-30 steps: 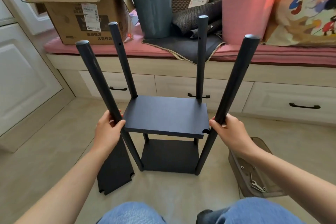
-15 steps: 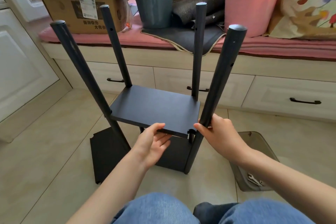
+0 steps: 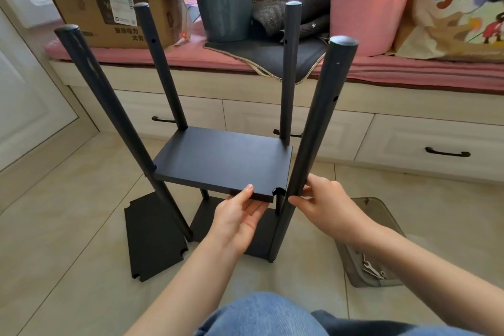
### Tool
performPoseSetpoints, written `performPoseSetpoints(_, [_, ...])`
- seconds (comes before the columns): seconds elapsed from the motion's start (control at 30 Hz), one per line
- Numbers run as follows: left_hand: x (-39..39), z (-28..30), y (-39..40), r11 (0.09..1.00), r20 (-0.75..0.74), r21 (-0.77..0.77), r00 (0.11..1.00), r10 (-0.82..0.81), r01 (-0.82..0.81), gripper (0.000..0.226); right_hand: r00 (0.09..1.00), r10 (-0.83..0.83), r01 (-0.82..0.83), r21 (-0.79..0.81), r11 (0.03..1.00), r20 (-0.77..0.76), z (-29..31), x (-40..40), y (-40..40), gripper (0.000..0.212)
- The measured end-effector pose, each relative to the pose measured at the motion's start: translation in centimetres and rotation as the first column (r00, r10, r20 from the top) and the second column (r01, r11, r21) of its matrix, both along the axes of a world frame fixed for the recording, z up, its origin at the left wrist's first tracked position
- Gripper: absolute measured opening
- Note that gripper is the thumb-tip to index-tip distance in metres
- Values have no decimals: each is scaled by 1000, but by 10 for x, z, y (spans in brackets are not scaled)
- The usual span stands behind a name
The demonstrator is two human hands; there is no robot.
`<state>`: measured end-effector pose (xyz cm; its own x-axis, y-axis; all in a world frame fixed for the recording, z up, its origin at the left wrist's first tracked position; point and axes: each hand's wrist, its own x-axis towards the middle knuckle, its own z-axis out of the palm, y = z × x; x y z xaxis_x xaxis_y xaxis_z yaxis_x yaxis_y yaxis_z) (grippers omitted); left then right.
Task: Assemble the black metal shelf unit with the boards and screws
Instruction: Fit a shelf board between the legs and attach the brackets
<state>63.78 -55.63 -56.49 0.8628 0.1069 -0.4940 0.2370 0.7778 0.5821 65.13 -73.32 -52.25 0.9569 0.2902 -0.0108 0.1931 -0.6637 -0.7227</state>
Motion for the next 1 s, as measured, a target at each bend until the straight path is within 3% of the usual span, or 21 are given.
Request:
performPoseSetpoints(0.13, [-3,0,-5,1000,24,2,1000,16,-16,26,1000,29,-29,-5,1000,7,1,-1,-2,14])
performPoseSetpoints(0.37, [-5,2,-9,998,63,47,997,35,-38,20,997,81,-81,-14,997,8,6,-2,6,31])
performPoseSetpoints(0.7, [-4,0,-12,994,75,108,997,18,-26,17,977,109,-58,-265,963,183,19,6,9,21])
performPoseSetpoints(0.87, [-3,-7,-9,973,67,231,997,-43,26,22,972,136,-71,-310,948,194,23,14,11,21])
performPoseSetpoints(1.0, [-5,-9,-4,905,19,409,990,-141,121,22,979,145,-97,-293,951,145,21,17,8,26])
